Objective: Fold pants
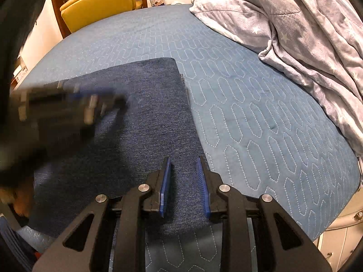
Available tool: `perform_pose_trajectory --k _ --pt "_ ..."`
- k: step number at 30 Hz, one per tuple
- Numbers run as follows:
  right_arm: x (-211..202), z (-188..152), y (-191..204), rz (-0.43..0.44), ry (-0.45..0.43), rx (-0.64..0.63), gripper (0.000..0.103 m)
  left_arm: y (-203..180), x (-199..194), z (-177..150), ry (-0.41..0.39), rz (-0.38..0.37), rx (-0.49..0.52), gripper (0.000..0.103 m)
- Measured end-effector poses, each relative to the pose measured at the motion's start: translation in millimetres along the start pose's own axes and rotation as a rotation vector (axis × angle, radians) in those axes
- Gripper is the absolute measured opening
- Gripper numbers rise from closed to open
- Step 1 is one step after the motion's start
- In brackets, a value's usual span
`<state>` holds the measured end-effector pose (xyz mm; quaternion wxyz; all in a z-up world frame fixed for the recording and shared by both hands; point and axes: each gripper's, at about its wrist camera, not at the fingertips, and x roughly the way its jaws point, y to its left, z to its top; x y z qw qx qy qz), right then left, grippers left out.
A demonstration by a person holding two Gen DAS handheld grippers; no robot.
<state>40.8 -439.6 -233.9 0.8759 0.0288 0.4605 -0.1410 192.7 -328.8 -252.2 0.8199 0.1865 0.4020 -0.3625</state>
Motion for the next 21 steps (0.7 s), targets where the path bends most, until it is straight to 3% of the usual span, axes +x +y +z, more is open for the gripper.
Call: perform_pose_trajectory --k 1,3,11,14,17,18,19,21 --pt "-1.0 -0.5 1.2 -0.002 -0.001 -0.004 0.026 0.5 -6.5 -4.8 -0.005 0.014 -0.006 0.038" --pt "-1.9 -0.7 0.9 -0.003 -0.001 -0.005 0.026 2.4 -24.9 -19.0 -0.024 0.037 -0.024 0.044" --pt "-6.2 -6.5 6.6 -0.034 -0.017 -0.029 0.026 3.8 -65.2 -92.4 0.025 0.077 -0.074 0.053" --pt "-9.3 -7.7 8.1 -0.044 -0.024 -0.039 0.027 10.0 -86.0 -107.0 0.027 0.096 -0.120 0.063" --pt "-20.2 -11.2 11.6 -0.054 -0.032 -0.030 0.032 13.1 -113.6 -114.0 -0.004 0.105 -0.153 0.079" --pt "-26.3 -13.0 13.8 -0.054 -0.036 -0.024 0.039 15.3 -122.0 -114.0 -0.024 0.098 -0.162 0.083" --pt "-29.9 -14.1 15.7 -0.057 -0.039 -0.024 0.047 18.1 -127.4 -112.7 -0.039 0.096 -0.173 0.083" --pt "-39.0 -15.4 20.4 -0.074 -0.054 -0.020 0.049 26.2 -131.0 -109.1 -0.057 0.116 -0.201 0.083"
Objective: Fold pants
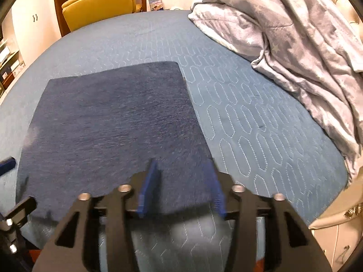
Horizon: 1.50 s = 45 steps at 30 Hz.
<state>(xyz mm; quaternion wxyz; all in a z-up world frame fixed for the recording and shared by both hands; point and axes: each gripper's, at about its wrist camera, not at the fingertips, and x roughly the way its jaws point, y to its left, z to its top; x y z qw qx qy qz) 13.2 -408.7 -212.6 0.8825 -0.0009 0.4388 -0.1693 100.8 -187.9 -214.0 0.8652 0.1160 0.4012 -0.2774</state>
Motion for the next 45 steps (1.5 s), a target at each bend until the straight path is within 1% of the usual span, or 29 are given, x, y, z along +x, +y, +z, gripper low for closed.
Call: perform_pose_trajectory --k 2,3,4,6,8,9,10,11,12,13,14,16,18,20,21,22,24,25,28,31,32,34,35,36,37,39,40,42,45 --pt "-7.6 4.4 2.9 0.010 -0.016 0.015 0.052 13.3 6.6 4.9 0.019 0.064 -0.055 0.083" --pt "-10.0 8.7 4.2 0.016 -0.028 0.017 0.058 19.1 9.2 6.1 0.024 0.049 -0.085 0.083" --pt "-12.7 13.2 6.8 0.023 -0.043 0.010 0.061 22.9 11.5 6.9 0.025 0.019 -0.104 0.083" --pt "-12.3 29.7 13.7 0.056 -0.091 -0.013 0.061 26.8 19.3 10.4 0.019 -0.027 -0.115 0.083" --pt "2.1 46.6 20.2 0.100 -0.091 -0.049 0.061 29.5 30.4 22.0 0.005 -0.066 -0.103 0.083" --pt "11.1 51.8 21.9 0.104 -0.079 -0.066 0.060 30.9 35.3 29.4 -0.003 -0.071 -0.097 0.083" --pt "19.7 54.7 22.1 0.093 -0.066 -0.077 0.055 28.9 39.9 39.1 -0.009 -0.081 -0.091 0.083" --pt "33.7 56.2 20.3 0.059 -0.032 -0.083 0.049 25.2 47.4 52.0 -0.003 -0.079 -0.076 0.083" --pt "45.9 54.9 16.1 0.034 0.010 -0.071 0.040 21.6 54.6 61.7 0.004 -0.072 -0.056 0.085" --pt "55.7 52.7 10.0 0.026 0.044 -0.047 0.039 16.6 63.7 71.7 0.008 -0.076 -0.037 0.094" --pt "62.3 48.9 2.7 0.048 0.059 -0.013 0.039 12.8 76.9 82.8 0.018 -0.088 -0.028 0.097" --pt "63.1 44.7 0.0 0.048 0.044 -0.008 0.044 7.4 105.8 100.8 0.056 -0.089 -0.037 0.101" --pt "61.4 42.2 2.3 0.042 0.038 -0.014 0.045 1.8 126.2 113.4 0.068 -0.066 -0.036 0.101" --pt "62.4 42.4 0.1 0.045 0.042 0.008 0.049 3.0 150.2 123.8 0.104 -0.073 -0.076 0.101" --pt "62.9 41.9 -0.1 0.039 0.040 0.007 0.052 4.4 158.6 126.2 0.118 -0.073 -0.089 0.101" --pt "63.9 42.4 -0.6 0.033 0.037 0.003 0.056 4.6 168.3 128.3 0.134 -0.049 -0.100 0.101" --pt "64.4 40.8 -2.2 0.038 0.034 0.008 0.058 2.3 183.8 133.3 0.154 0.006 -0.108 0.102" --pt "66.0 41.9 -3.9 0.044 0.036 0.015 0.058 -0.9 187.3 136.3 0.139 0.020 -0.108 0.102" --pt "72.0 44.0 -10.0 0.047 0.044 0.029 0.062 -1.8 188.4 145.0 0.110 0.025 -0.130 0.102" --pt "72.5 44.1 -10.7 0.046 0.045 0.042 0.066 -3.6 175.7 152.8 0.051 0.061 -0.140 0.101" --pt "72.5 43.8 -11.3 0.046 0.044 0.044 0.067 -3.2 173.5 155.1 0.042 0.073 -0.148 0.101" --pt "72.1 43.6 -12.4 0.048 0.043 0.051 0.067 0.4 175.7 153.2 0.069 0.045 -0.174 0.101" --pt "71.9 44.2 -12.2 0.045 0.043 0.053 0.067 3.3 178.7 147.8 0.108 0.061 -0.177 0.101" --pt "71.4 44.2 -11.7 0.040 0.042 0.053 0.067 6.6 176.3 138.8 0.133 0.089 -0.181 0.101" --pt "71.0 44.3 -11.6 0.038 0.043 0.053 0.067 10.1 172.2 129.6 0.141 0.092 -0.194 0.101" --pt "69.9 44.3 -11.4 0.032 0.046 0.049 0.068 19.4 163.5 100.6 0.192 0.091 -0.212 0.101" --pt "69.1 43.5 -11.0 0.027 0.046 0.047 0.070 22.1 158.5 87.7 0.203 0.099 -0.206 0.101" --pt "67.9 42.0 -10.7 0.014 0.044 0.043 0.073 25.4 135.6 60.6 0.185 0.130 -0.183 0.101" --pt "64.0 39.0 -9.8 0.003 0.034 0.037 0.077 28.2 111.2 31.0 0.195 0.133 -0.175 0.101"
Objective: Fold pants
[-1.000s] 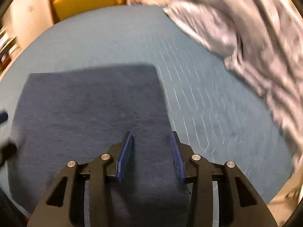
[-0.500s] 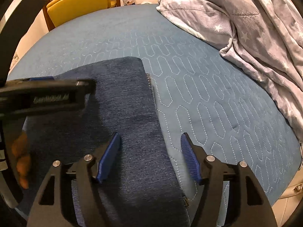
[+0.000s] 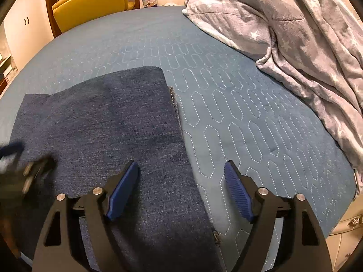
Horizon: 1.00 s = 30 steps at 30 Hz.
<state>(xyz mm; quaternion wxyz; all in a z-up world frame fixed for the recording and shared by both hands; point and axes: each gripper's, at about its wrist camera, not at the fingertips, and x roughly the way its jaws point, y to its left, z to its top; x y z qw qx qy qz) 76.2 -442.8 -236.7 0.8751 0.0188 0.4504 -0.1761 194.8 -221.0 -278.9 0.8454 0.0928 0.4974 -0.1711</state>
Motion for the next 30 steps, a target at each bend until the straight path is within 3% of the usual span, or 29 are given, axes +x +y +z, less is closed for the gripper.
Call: perform_pose_trajectory --k 6,13,22,30 --pt "-18.9 -14.5 -0.8 -0.067 0.019 -0.009 0.082 10.9 -31.4 -52.6 0.011 -0.002 0.015 0.101" --pt "-65.9 -49.0 -4.5 -0.118 0.024 0.008 0.083 24.9 -78.5 -81.4 -0.047 -0.042 0.001 0.101" --pt "-161.8 -63.0 19.8 -0.023 -0.066 0.051 0.086 26.8 -137.1 -79.5 -0.146 -0.033 -0.007 0.101" --pt "-191.4 -56.2 34.0 0.020 -0.113 0.064 0.086 32.8 -163.2 -65.7 -0.173 -0.037 -0.024 0.101"
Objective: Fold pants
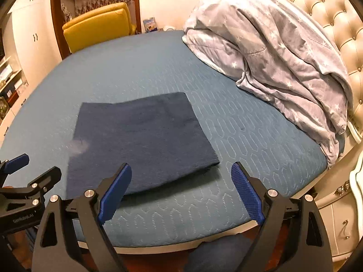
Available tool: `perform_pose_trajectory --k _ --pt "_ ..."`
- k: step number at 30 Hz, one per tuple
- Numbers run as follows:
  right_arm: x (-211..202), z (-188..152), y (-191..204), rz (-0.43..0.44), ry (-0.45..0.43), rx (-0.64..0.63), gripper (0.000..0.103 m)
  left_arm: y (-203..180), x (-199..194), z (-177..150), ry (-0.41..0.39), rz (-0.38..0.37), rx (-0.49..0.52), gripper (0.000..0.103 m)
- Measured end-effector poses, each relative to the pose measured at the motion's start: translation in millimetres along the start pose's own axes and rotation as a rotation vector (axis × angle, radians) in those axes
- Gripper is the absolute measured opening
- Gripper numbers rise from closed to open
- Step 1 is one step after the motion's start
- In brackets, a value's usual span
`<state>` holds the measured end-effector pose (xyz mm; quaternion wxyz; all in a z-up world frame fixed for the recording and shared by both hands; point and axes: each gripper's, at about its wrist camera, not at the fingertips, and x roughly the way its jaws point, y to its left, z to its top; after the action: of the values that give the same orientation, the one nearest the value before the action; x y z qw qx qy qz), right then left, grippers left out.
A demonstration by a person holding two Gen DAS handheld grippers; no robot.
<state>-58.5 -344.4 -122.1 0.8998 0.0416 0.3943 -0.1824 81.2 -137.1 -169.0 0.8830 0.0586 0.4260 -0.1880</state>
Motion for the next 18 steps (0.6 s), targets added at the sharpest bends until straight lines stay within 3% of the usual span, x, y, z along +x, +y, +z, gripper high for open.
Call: perform_pose_trajectory --k 18 --pt "6.6 -2.3 8.8 0.013 0.019 -0.029 0.085 1.3 8.5 4.3 0.018 -0.004 -0.023 0.101"
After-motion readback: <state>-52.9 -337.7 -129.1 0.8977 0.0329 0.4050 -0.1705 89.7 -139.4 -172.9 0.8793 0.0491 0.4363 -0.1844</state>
